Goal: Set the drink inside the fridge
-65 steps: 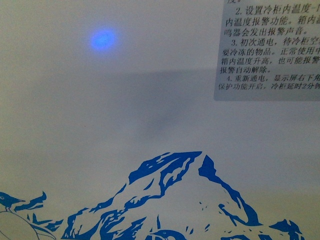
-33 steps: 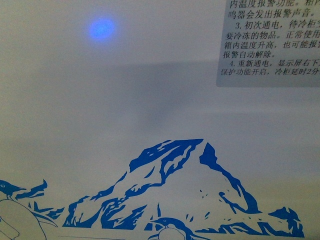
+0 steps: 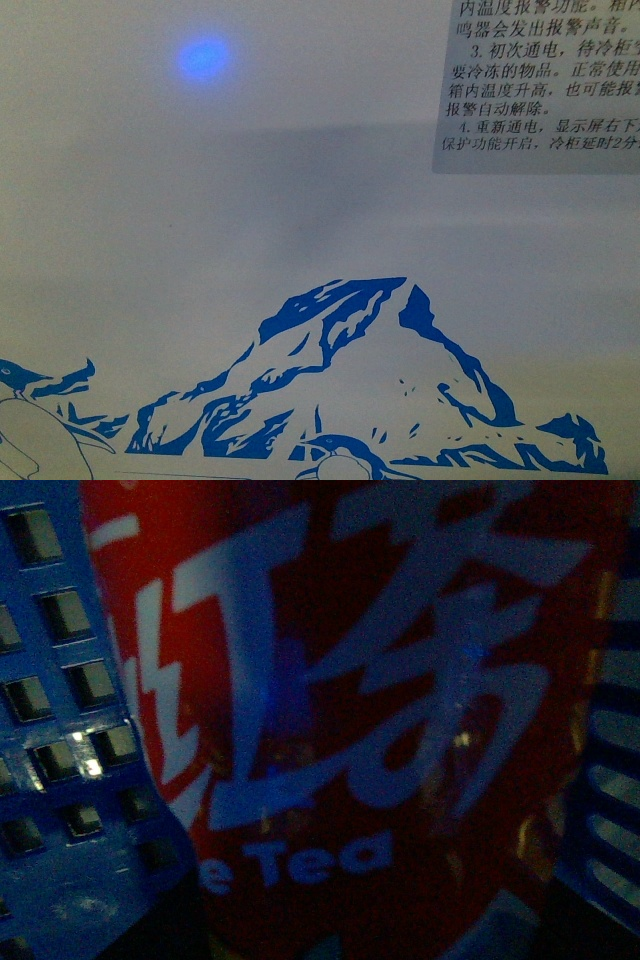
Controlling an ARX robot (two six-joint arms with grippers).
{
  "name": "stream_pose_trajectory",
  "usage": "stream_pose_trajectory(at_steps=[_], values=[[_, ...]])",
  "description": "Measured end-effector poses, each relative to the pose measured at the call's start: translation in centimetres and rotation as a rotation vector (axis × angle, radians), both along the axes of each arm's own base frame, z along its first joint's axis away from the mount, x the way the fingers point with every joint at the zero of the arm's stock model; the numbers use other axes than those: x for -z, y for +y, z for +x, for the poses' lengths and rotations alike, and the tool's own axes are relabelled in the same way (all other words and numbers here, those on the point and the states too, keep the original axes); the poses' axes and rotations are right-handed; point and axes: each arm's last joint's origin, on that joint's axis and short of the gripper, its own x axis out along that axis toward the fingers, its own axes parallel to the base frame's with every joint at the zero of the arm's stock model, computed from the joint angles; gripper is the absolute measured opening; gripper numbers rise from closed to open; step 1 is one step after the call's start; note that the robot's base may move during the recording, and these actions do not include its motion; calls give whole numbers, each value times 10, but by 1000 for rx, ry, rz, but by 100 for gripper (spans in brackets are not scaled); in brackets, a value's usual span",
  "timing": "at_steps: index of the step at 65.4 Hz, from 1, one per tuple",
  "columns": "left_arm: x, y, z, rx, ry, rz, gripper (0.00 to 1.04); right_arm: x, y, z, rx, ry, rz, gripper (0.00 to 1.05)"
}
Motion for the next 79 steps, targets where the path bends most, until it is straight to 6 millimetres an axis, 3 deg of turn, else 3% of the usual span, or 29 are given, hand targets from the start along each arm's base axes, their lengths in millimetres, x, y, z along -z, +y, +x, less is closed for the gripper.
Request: stream_pose_trajectory(at_steps=[10, 23, 39, 44, 56, 57, 62, 69, 73, 79], values=[[0, 0, 0, 0, 0, 0, 97, -2, 1, 1, 0, -9, 8, 41], [0, 0, 0, 0, 0, 0, 97, -12, 6, 0, -3, -32, 27, 38], [0, 0, 0, 0, 0, 0, 97, -60, 32, 0, -71, -117, 128, 38], [0, 0, 0, 0, 0, 0, 97, -86, 39, 5, -96, -172, 148, 38], [0, 0, 0, 0, 0, 0, 97, -208, 49, 17, -172, -442, 157, 38], [0, 0, 0, 0, 0, 0, 97, -223, 50, 16, -178, -473, 157, 38], [0, 0, 0, 0, 0, 0, 97, -259, 51, 9, -188, -544, 156, 38], [0, 0, 0, 0, 0, 0, 97, -299, 52, -3, -194, -618, 159, 38], [0, 0, 0, 0, 0, 0, 97, -324, 53, -14, -197, -666, 151, 38], [0, 0, 0, 0, 0, 0, 97, -379, 57, -39, -197, -790, 153, 37]])
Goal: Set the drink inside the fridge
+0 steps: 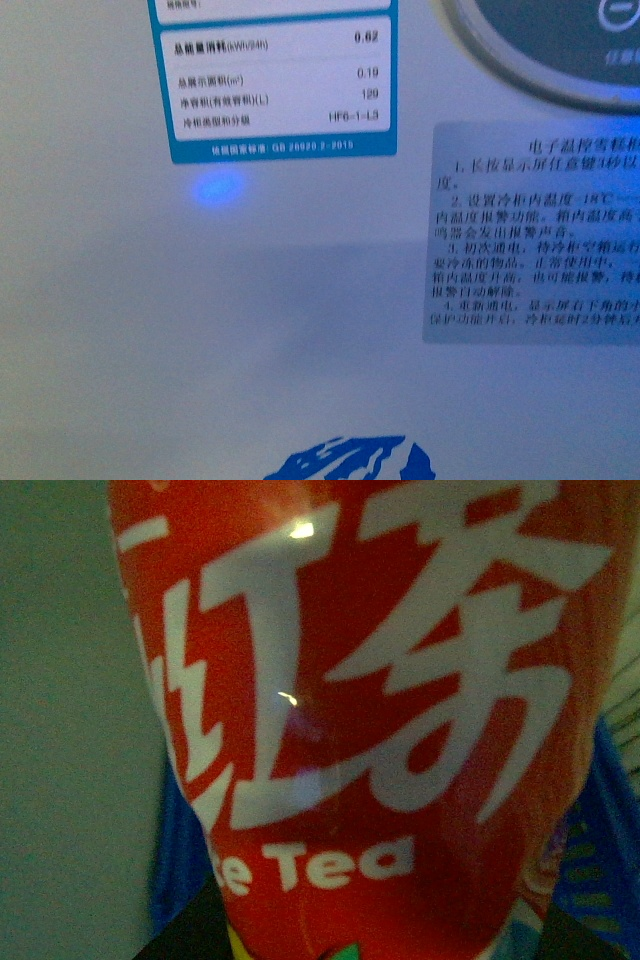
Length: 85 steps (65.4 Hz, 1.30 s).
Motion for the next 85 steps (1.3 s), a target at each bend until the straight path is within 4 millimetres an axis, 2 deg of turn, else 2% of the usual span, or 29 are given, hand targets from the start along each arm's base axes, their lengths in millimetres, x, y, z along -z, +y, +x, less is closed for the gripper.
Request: stream_pose_trajectory(at_steps=[7, 14, 18, 21, 27, 35, 41, 46, 50, 59, 85], values=[[0, 0, 0, 0, 0, 0, 97, -36, 5, -21, 3, -95, 1, 37], [0, 0, 0, 0, 0, 0, 97, -76, 15, -54, 7, -214, -21, 37], [0, 0, 0, 0, 0, 0, 97, -88, 20, -67, 2, -257, -17, 37], [0, 0, 0, 0, 0, 0, 97, -103, 29, -88, -4, -322, -22, 37], [0, 0, 0, 0, 0, 0, 97, -117, 42, -124, -10, -415, -33, 37], [0, 0, 0, 0, 0, 0, 97, -119, 54, -154, 24, -505, -60, 37], [0, 0, 0, 0, 0, 0, 97, -123, 59, -160, 55, -567, -81, 37], [0, 0, 0, 0, 0, 0, 97, -119, 62, -161, 57, -578, -70, 37], [0, 0, 0, 0, 0, 0, 97, -106, 65, -158, 32, -558, -57, 37], [0, 0, 0, 0, 0, 0, 97, -91, 67, -155, 37, -539, -46, 37], [0, 0, 0, 0, 0, 0, 97, -78, 91, -157, -10, -577, -36, 37]])
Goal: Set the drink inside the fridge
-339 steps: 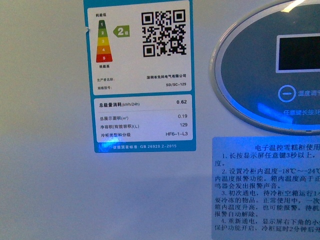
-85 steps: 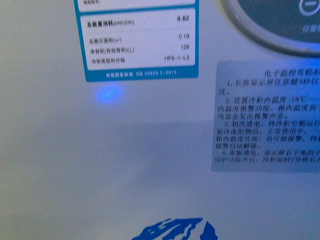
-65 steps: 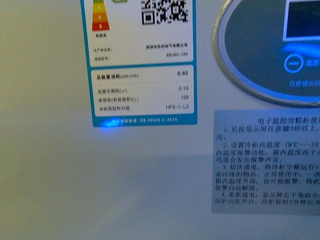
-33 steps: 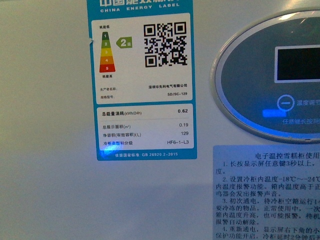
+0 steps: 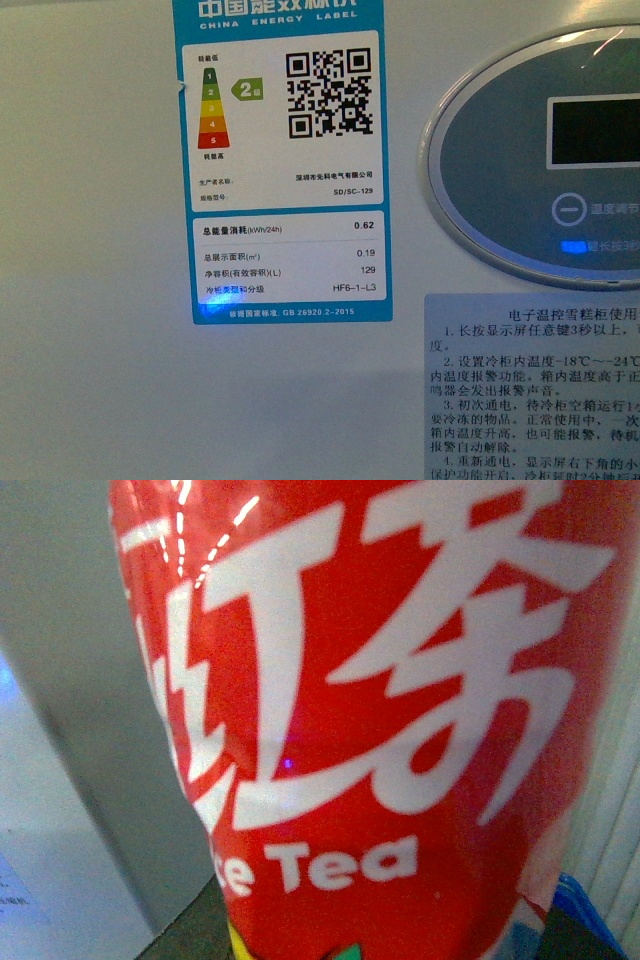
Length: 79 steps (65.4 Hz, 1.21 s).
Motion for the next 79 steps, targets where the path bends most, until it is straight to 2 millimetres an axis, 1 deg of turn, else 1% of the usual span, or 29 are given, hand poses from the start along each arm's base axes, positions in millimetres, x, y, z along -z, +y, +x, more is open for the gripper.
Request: stream_pose_trajectory(at_steps=[79], values=[[0, 0, 0, 0, 0, 0, 97, 5, 2, 1, 3, 24, -23, 37]])
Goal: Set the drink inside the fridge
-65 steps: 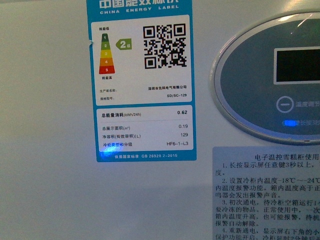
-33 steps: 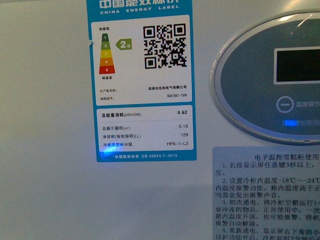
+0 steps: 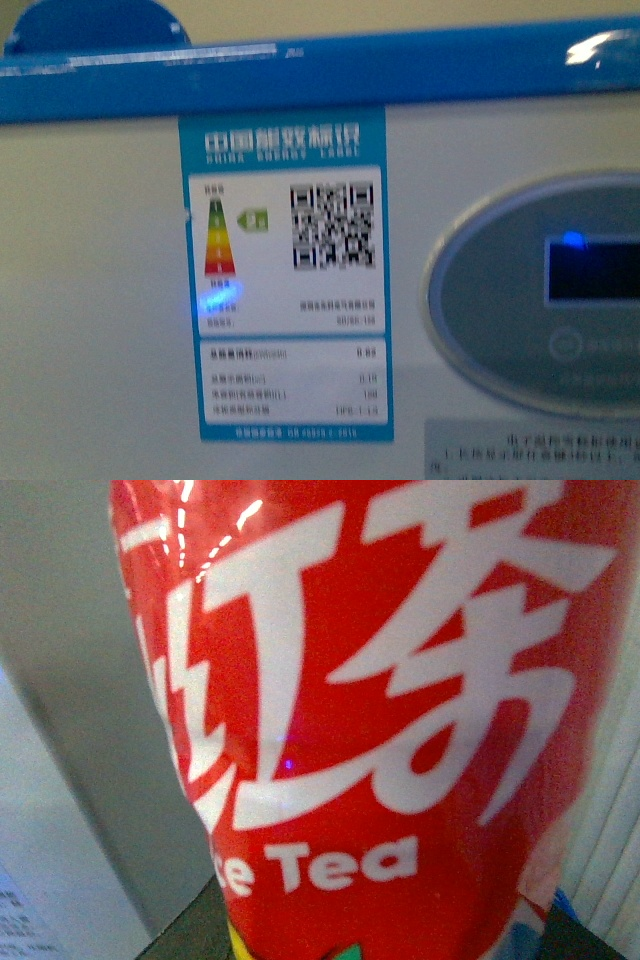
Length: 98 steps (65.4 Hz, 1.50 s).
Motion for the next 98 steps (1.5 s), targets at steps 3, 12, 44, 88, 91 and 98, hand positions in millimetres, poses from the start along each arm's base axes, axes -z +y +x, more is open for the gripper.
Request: stream_pose_trajectory(at_steps=[3, 12, 44, 88, 91, 98], values=[[0, 0, 0, 0, 0, 0, 97, 0, 0, 0, 0, 0, 0, 37], [0, 0, 0, 0, 0, 0, 97, 0, 0, 0, 0, 0, 0, 37], [0, 0, 0, 0, 0, 0, 97, 0, 0, 0, 0, 0, -2, 37], [-18, 7, 22, 72, 197, -112, 97, 0, 0, 0, -1, 0, -3, 37], [-32, 9, 40, 119, 172, -73, 97, 0, 0, 0, -2, 0, -3, 37], [-48, 5, 74, 322, 106, 125, 97, 0, 0, 0, 0, 0, -3, 37]])
